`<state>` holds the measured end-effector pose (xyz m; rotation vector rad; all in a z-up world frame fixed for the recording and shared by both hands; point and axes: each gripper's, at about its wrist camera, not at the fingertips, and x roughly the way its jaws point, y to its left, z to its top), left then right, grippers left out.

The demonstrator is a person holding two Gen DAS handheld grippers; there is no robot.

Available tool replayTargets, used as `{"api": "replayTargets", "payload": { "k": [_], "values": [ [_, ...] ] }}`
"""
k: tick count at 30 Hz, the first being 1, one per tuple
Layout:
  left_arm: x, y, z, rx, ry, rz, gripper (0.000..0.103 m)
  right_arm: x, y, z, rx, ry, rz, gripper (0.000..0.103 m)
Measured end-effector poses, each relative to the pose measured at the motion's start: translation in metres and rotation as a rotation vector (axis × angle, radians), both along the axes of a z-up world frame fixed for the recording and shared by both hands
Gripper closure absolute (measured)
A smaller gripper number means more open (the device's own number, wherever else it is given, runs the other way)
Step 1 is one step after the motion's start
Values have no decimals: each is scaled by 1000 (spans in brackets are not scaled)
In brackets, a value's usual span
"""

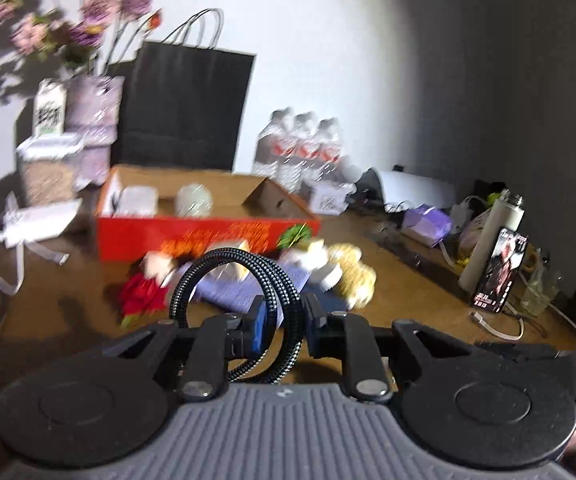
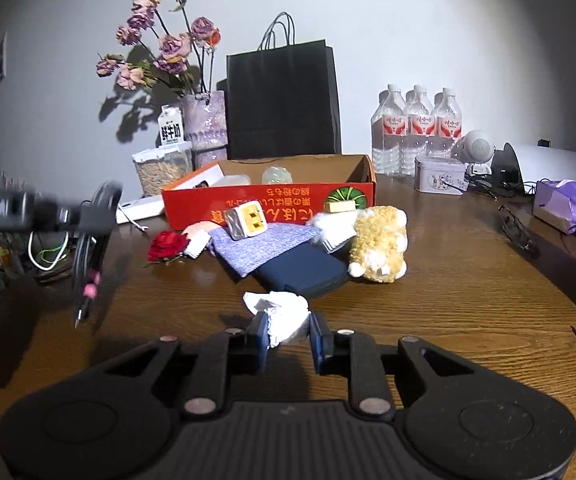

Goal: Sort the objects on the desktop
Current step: 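Grasp the white crumpled tissue with the right tool while the left tool grasps the black braided cable, then carry the tissue and cable into the cardboard box and open both tools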

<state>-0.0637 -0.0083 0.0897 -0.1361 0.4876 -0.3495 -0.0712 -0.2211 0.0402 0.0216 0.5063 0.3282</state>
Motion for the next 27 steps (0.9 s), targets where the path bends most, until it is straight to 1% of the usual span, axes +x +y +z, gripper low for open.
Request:
{"api": "replayTargets", "payload": {
  "k": [4, 7, 12, 14, 18, 20, 22, 25, 27],
  "values": [
    [-21, 8, -14, -12, 34, 9, 83, -12, 6, 6, -7, -18, 18, 83],
    [-31, 12, -19, -12, 39, 17, 83, -18, 12, 9, -13, -32, 36, 83],
    [-28, 20, -13, -23, 19, 38, 83, -13, 14, 14, -2, -40, 46, 83],
    [-20, 21, -6, -10, 0, 36, 83, -6, 13, 19, 14, -40, 53, 83],
    [10, 24, 18, 19, -54, 27, 83, 25, 12, 38, 22, -71, 54, 83],
    [32, 24, 33, 48, -97, 34, 83, 43, 12, 51, 18, -104, 36, 83],
    [62, 24, 45, 73, -114, 44, 83, 66, 10, 62, 22, -129, 20, 83],
    [110, 24, 56, 70, -92, 44, 83, 107, 10, 73, 39, -123, 8, 83],
    [142, 25, 61, 68, -70, 42, 83, 139, 10, 81, 51, -103, 2, 83]
  ]
}}
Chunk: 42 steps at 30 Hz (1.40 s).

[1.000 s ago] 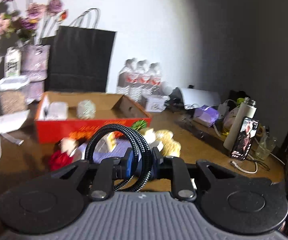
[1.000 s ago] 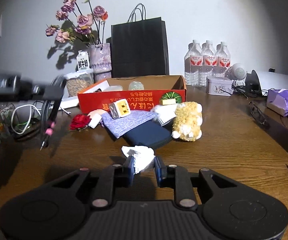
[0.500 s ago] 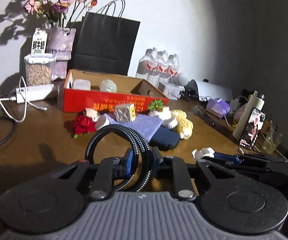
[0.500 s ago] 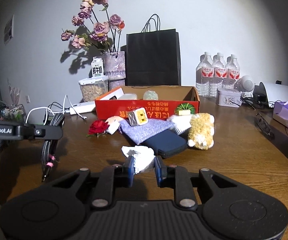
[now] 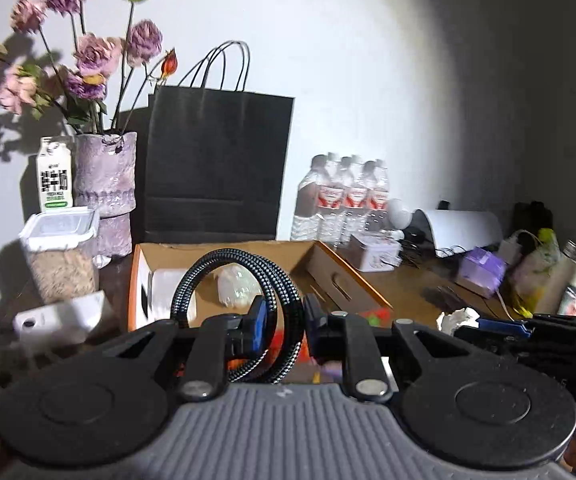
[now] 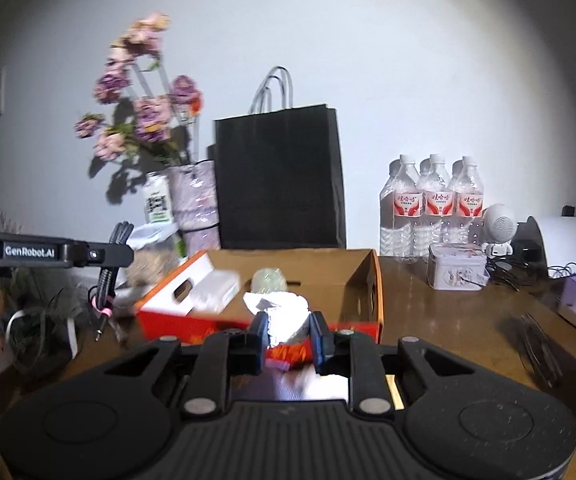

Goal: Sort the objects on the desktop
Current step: 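Carry the tissue and cable into the cardboard box and open both tools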

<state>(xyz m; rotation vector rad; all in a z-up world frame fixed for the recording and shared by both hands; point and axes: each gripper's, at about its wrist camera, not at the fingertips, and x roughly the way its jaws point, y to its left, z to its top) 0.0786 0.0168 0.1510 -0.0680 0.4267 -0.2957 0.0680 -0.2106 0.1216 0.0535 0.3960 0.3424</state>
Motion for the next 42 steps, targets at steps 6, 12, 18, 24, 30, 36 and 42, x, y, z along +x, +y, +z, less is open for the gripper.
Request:
{"api": "replayTargets", "payload": {
  "k": [6, 12, 18, 24, 30, 36, 42],
  "values": [
    [110, -11, 9, 57, 65, 8, 83, 113, 11, 15, 49, 89, 22, 83],
    [202, -25, -8, 81, 190, -13, 83, 219, 20, -2, 49, 225, -30, 83],
    [259, -49, -45, 128, 260, -46, 83, 284, 26, -37, 61, 349, -54, 83],
    [297, -54, -86, 169, 356, -8, 57, 324, 34, -71, 65, 464, -70, 78],
    [302, -23, -85, 92, 373, 21, 22, 335, 36, -75, 113, 502, -24, 58],
    [283, 2, -57, 93, 358, 90, 17, 318, 42, -52, 56, 469, -84, 38],
    [242, 12, -37, 111, 340, 131, 9, 266, 40, -19, 9, 403, -67, 30]
  ]
}}
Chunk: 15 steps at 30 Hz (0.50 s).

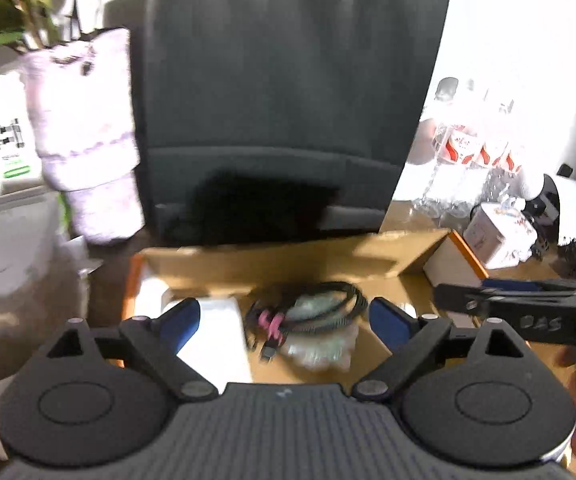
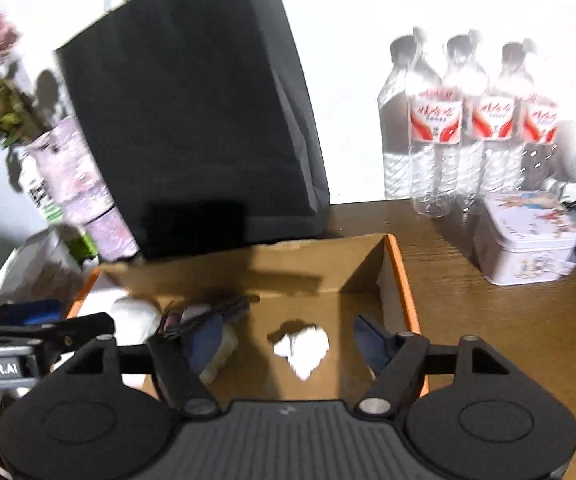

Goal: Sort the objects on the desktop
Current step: 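Carry the tissue and cable into the cardboard box and open both tools, then withdraw both open tools from the box back over the table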

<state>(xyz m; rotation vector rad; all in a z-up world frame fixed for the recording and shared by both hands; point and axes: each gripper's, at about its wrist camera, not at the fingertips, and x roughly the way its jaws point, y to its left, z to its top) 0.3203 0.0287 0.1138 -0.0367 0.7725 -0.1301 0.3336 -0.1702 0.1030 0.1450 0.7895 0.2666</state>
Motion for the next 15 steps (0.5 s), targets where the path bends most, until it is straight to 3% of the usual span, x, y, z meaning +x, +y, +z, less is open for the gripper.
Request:
{"api": "replayTargets", "payload": {
  "k": [4, 11, 15],
  "values": [
    [-50, 3, 10, -8, -42, 23, 0, -54, 2, 11, -73, -58, 29, 25],
    [-168, -5, 15, -9, -141, 2, 0, -163, -8, 9, -101, -155, 92, 22],
    [-240, -10, 4, -34, -206, -9, 0, -238, -11, -4, -115, -221, 125, 13]
  ]
}}
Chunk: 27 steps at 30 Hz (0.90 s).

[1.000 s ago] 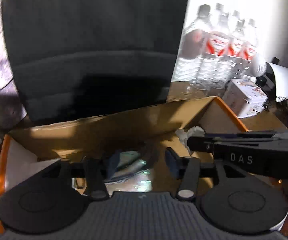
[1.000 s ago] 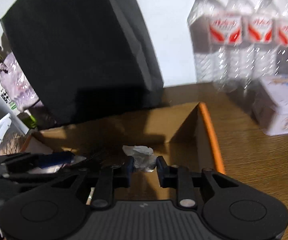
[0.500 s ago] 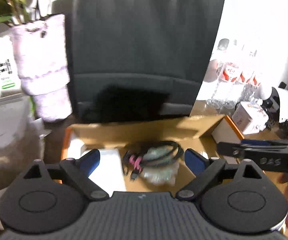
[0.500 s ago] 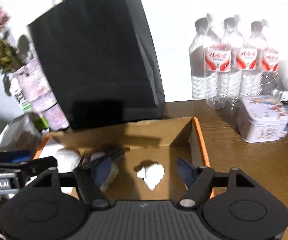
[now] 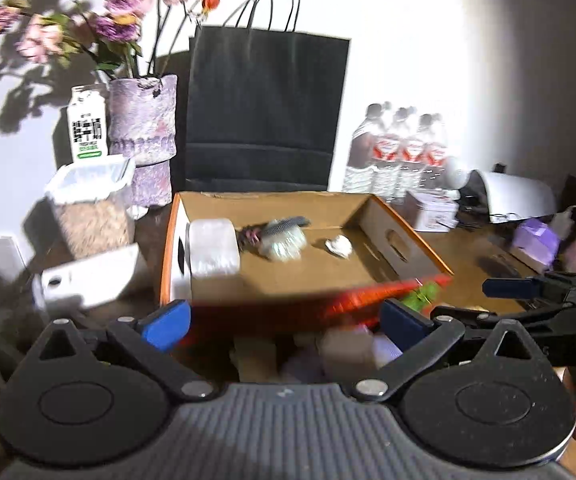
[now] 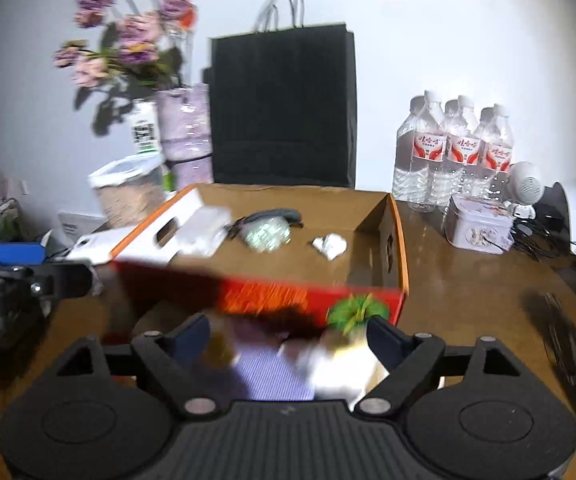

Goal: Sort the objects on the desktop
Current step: 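Withdraw both open tools from the box back over the table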

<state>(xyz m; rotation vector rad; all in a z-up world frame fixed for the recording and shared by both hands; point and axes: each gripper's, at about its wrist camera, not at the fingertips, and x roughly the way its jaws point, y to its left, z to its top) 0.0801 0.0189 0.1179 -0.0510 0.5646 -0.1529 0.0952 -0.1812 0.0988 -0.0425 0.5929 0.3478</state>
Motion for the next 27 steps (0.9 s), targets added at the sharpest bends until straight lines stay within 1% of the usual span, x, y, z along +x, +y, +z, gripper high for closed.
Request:
{"api": "replayTargets", "payload": {
  "k": [2, 3, 5, 6, 8, 10, 11, 12, 16, 18, 20, 23, 25, 27],
  "values": [
    [-28, -3, -14, 26, -19, -2, 0, -31, -3, -15, 18, -27, -9, 12],
    [-38, -5, -22, 59, -20, 3, 0, -45, -5, -24, 23, -37, -44, 12],
    [-57, -8, -38, 130, -16, 64, 0, -69, -8, -39, 40, -43, -90, 12],
    [-66, -9, -45, 137, -19, 95, 0, -80, -9, -47, 49, -40, -91, 12],
    [-86, -6, -60, 92, -26, 121, 0, -100, -9, -60, 50, -21, -106, 12],
    [-104, -2, -74, 22, -28, 155, 0, -115, -7, -68, 42, -14, -105, 12],
    [-111, -1, -81, 3, -31, 172, 0, -122, -7, -70, 37, -18, -102, 12],
    [-117, 0, -87, 0, -27, 182, 0, -128, -6, -73, 33, -20, -99, 12],
    [-124, -5, -99, 76, -7, 204, 0, -141, -4, -79, 43, -26, -98, 12],
    [-128, -6, -103, 97, -13, 208, 0, -141, -8, -82, 45, -35, -118, 12],
    [-128, -4, -105, 89, -5, 220, 0, -138, -14, -84, 68, -20, -155, 12],
    [-130, -4, -107, 75, -7, 206, 0, -133, -28, -87, 154, 28, -179, 12],
    [-127, -5, -110, 78, 11, 189, 0, -131, -28, -89, 151, 38, -189, 12],
    [-124, -7, -111, 81, 26, 172, 0, -130, -27, -88, 132, 23, -192, 12]
  ]
}}
